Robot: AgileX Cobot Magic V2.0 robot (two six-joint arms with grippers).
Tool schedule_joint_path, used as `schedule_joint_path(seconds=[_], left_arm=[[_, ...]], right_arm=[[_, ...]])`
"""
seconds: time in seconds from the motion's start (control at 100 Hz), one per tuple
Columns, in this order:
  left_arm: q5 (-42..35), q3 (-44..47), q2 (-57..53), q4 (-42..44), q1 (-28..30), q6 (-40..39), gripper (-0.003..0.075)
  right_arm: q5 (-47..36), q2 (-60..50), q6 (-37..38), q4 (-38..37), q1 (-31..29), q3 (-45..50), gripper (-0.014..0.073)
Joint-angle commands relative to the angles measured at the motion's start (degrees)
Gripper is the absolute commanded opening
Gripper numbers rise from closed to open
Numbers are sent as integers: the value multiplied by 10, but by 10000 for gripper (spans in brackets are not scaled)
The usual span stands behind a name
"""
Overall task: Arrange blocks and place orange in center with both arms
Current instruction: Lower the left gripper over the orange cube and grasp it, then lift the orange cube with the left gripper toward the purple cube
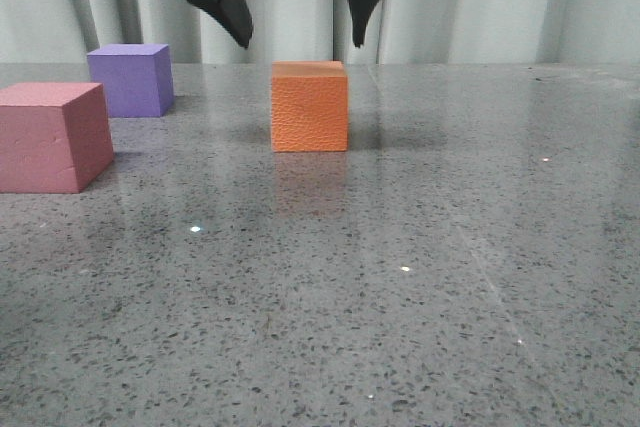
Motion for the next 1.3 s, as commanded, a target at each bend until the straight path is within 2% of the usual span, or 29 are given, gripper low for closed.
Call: schedule_joint_path(seconds=[0.0, 0.47, 0.59, 0.78, 0.88, 1.04, 1.29], left_arm=[[-15, -18, -21, 12, -4, -13, 649], [-9, -18, 11, -1, -4, -26, 643], [-10, -18, 11, 0, -4, -26, 584], [-10, -18, 11, 0, -4, -26, 356], [-12, -18, 8, 0, -4, -22, 279], [-22, -18, -19, 13, -4, -22, 272], [11, -18, -91, 105, -2, -22, 272]], right_arm=[[-49, -14, -5, 1, -4, -8, -67], [-49, -14, -5, 1, -4, -8, -67], [-49, -14, -5, 1, -4, -8, -67], [-49, -14, -5, 1, -4, -8, -67], [-49, -14, -5, 1, -4, -8, -67], [-49, -14, -5, 1, -4, -8, -67], [-49, -14, -5, 1, -4, -8, -67]])
